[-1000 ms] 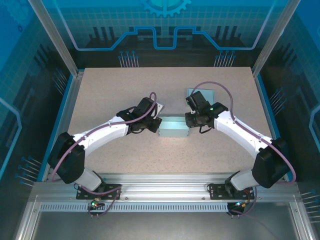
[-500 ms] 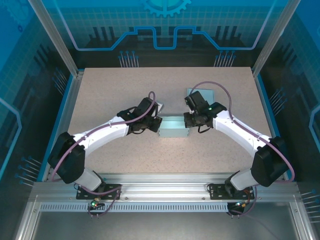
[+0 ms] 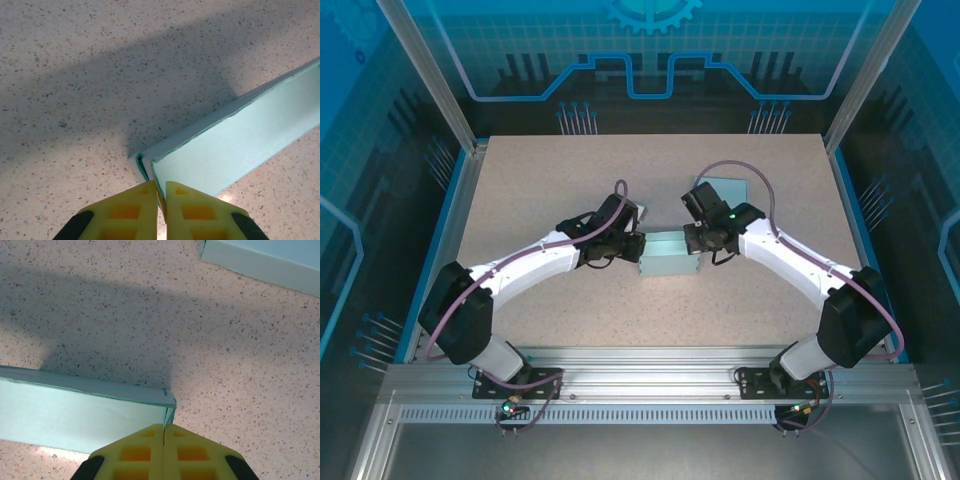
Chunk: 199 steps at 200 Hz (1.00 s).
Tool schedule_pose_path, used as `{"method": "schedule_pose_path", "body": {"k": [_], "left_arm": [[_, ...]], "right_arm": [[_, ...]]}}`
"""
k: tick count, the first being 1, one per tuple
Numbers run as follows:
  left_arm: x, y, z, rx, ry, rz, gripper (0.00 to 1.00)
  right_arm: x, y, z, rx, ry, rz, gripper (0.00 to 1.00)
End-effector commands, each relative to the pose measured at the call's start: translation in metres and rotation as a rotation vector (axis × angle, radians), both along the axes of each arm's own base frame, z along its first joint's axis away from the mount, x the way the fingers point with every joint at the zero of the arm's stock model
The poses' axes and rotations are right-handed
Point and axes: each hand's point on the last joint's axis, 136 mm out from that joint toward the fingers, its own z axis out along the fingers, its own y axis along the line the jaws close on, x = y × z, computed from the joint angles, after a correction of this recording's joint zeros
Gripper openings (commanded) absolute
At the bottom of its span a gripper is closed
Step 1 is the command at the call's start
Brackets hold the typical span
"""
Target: Fold the paper box
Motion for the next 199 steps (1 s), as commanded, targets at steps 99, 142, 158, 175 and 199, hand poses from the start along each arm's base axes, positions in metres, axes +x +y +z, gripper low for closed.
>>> {"method": "schedule_pose_path", "body": {"k": [99,142,158,175,199], "left_arm": [[-0.009,-0.03,0.0,-0.111,0.047,-0.042,0.07],[-0.014,-0.028,-0.019,-0.106,0.07,-0.004,0.07],[-0.016,-0.027,-0.024,-0.103,0.074,0.008,0.07],[-0.018,-0.026,-0.027,-0.094,0.068,0.018,0.06],[-0.02,-0.022,-0.032,-0.083,0.06,0.042,0.03]], "right_arm": [[-0.017,0.028,-0.009,0.012,0.034,0.077,0.0],[-0.022,0.028,-0.018,0.018,0.044,0.064,0.0],[-0.024,0.029,-0.02,0.019,0.049,0.063,0.0],[-0.027,0.03,-0.021,0.018,0.045,0.064,0.0],[-0.03,0.026,-0.022,0.007,0.03,0.055,0.0]]}}
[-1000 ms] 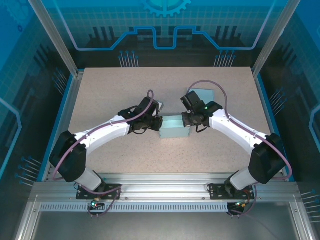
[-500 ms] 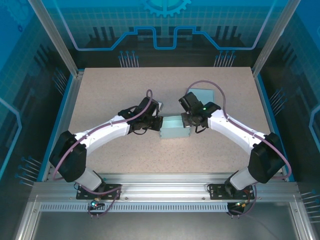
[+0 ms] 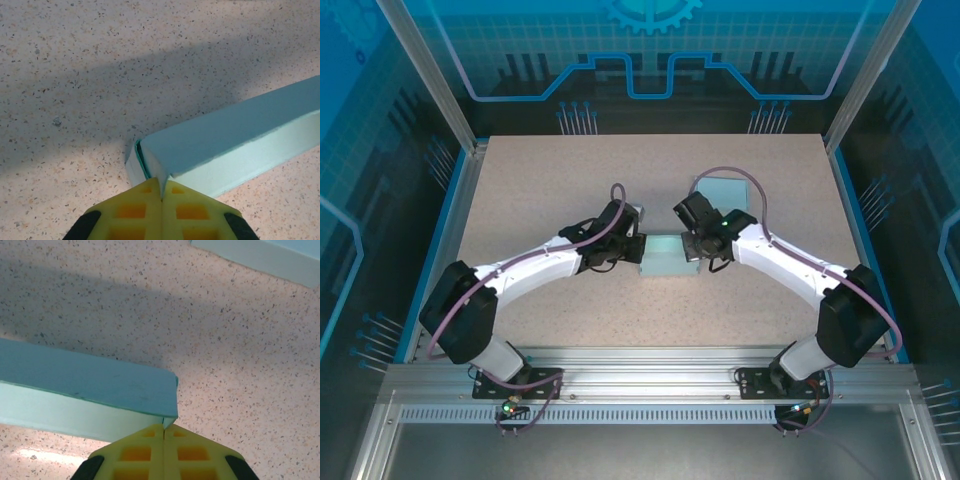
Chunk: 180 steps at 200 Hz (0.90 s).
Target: Fold the paper box
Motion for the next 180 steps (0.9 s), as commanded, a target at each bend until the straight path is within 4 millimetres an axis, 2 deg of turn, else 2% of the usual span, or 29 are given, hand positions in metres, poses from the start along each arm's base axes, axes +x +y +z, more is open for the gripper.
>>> {"method": "schedule_pose_path", "body": {"k": [1,50,75,84,89,134,144,164,180], "left_arm": [[-0.024,-0.02,-0.018,-0.035,0.062,-0.061,0.03],[-0.033,-0.008,-0.037,-0.015,0.03,-0.022,0.01],[-0.037,-0.005,-0.039,-0.055,0.013,-0.007,0.09],[-0.038,-0.007,-0.037,-0.077,-0.002,-0.014,0.13],[-0.038,-0.007,-0.034,-0.09,-0.013,-0.016,0.17],[-0.042,-0.016,-0.004,-0.212,-0.121,-0.078,0.51],[-0.045,-0.019,0.002,-0.244,-0.137,-0.098,0.57],[-0.048,-0.022,0.015,-0.29,-0.163,-0.119,0.77],[-0.048,-0.02,0.022,-0.298,-0.175,-0.114,0.85]], "right_arm": [[-0.018,0.028,-0.008,0.086,0.032,0.066,0.0],[-0.028,0.016,-0.019,0.102,-0.013,0.027,0.0],[-0.031,0.009,-0.023,0.118,-0.063,0.003,0.0],[-0.029,0.01,-0.017,0.136,-0.096,-0.002,0.0],[-0.033,0.005,-0.025,0.125,-0.093,-0.005,0.0],[-0.033,-0.003,-0.024,0.14,-0.177,-0.028,0.0],[-0.033,-0.004,-0.024,0.139,-0.18,-0.03,0.0],[-0.033,-0.003,-0.025,0.135,-0.179,-0.032,0.0],[-0.034,0.0,-0.026,0.131,-0.176,-0.017,0.0]]}}
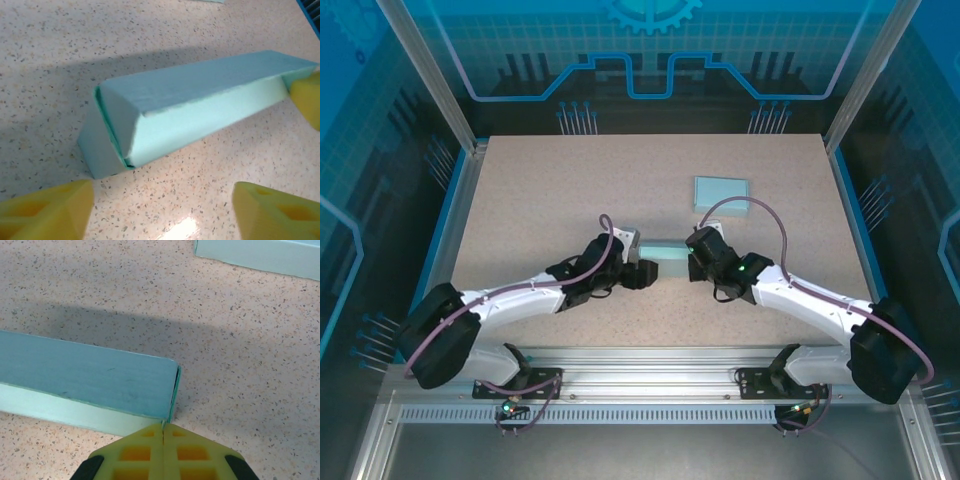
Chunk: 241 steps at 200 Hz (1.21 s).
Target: Fold the paper box
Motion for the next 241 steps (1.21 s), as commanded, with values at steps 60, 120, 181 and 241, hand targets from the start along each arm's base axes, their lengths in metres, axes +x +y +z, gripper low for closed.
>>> {"method": "schedule_pose_path", "body": {"k": [60,120,181,241], "left_arm": [[0.02,0.011,0.068,-0.163,-0.156,0.159,0.99],[0.052,0.027,0.051,-0.107,-0.029,0.327,0.99],[0.046,0.027,0.002,-0.051,0.09,0.333,0.96],[0.035,0.04,-0.037,-0.018,0.148,0.376,0.85]], "right_arm": [[-0.007,0.007,-0.014,-0.045,0.03,0.019,0.0],[-0.008,0.006,-0.013,-0.072,0.031,0.014,0.0],[-0.009,0.005,-0.011,-0.085,0.019,0.002,0.0],[-0.008,0.005,-0.009,-0.091,0.019,0.002,0.04]]}}
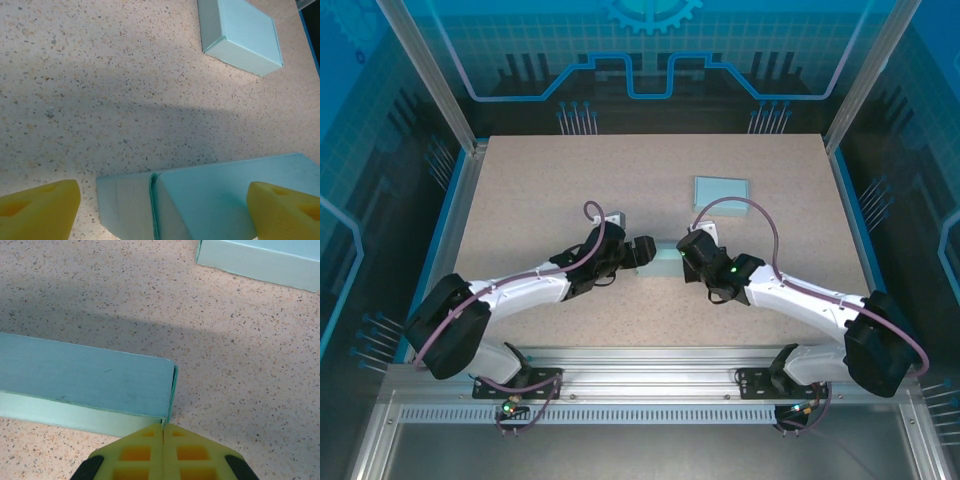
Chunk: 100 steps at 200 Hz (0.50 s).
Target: Fold the paper box
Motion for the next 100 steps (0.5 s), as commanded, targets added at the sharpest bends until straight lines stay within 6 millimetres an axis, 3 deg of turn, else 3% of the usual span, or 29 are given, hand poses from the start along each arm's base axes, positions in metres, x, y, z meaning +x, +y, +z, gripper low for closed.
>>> {"method": "schedule_pose_path", "body": {"k": [1,48,100], "left_arm": [[-0.013,0.016,-0.04,0.062,0.089,0.03,0.84],[-0.017,0.024,-0.065,0.068,0.102,0.056,0.78],[-0.018,0.025,-0.078,0.078,0.102,0.068,0.72]], "right_arm": [[-0.009,-0.003,-0.009,-0.041,0.051,0.001,0.04],[-0.01,-0.001,-0.001,-0.024,0.041,0.01,0.35],[-0.012,0.006,0.016,0.044,0.018,0.036,0.48]]}}
